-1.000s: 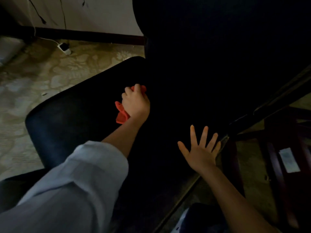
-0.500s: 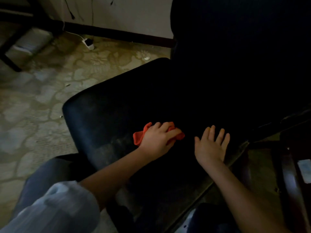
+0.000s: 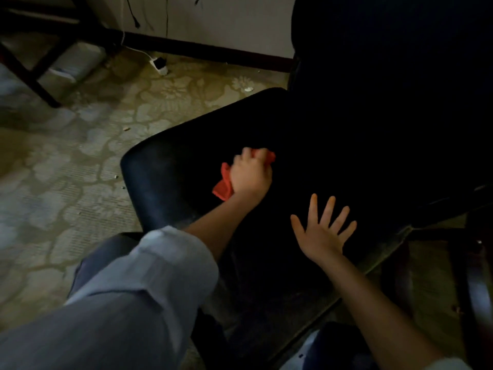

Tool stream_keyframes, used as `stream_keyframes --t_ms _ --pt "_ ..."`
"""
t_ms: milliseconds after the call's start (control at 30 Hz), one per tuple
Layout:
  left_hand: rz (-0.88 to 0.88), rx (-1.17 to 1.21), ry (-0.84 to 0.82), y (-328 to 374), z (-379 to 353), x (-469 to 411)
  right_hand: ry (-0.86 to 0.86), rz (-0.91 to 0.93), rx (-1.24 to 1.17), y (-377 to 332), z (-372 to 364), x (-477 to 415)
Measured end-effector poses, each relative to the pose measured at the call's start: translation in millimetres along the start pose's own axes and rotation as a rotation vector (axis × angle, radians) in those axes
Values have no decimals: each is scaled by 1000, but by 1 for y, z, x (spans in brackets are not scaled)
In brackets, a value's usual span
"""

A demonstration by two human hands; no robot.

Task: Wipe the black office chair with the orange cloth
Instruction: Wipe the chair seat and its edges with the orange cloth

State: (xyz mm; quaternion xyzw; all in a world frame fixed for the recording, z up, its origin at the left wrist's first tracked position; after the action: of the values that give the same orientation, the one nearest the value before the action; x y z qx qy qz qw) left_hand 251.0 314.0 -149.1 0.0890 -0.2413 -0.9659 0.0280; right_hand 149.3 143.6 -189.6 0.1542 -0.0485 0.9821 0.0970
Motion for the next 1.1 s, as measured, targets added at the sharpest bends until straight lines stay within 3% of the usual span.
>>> stream_keyframes --t_ms 200,333,500,633,767,867,967,1100 --pt "-439 30 -35 34 -11 83 -15 20 31 -2 3 3" --pt "-556 34 -86 0 6 107 -23 76 17 1 4 7" --pt "-351 -4 22 -65 48 91 33 52 -43 -5 7 26" --pt "-208 30 -84 -103 61 60 27 58 -116 -45 -1 60" --pt "88 105 119 -171 93 47 -78 161 -118 -77 -8 73" --pt "206 81 135 -176 92 56 -124 164 -82 -81 -15 75" --pt "161 18 108 -129 77 68 -170 170 -94 -81 -16 73" --pt "-160 -55 17 -68 53 121 -241 189 -108 -79 -15 72"
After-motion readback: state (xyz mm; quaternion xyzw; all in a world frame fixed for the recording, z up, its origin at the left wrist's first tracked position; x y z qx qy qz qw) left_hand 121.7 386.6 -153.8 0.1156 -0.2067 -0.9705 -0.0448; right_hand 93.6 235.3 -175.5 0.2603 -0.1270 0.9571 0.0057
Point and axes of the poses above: each hand's wrist, its own x-axis away from the middle knuckle, its own z-axis out of the back of the hand, y = z × x, the point moved 6 cm from there along -x, towards the middle knuckle, and after that the axes turned 7 degrees about y, right-handed, at the moved point
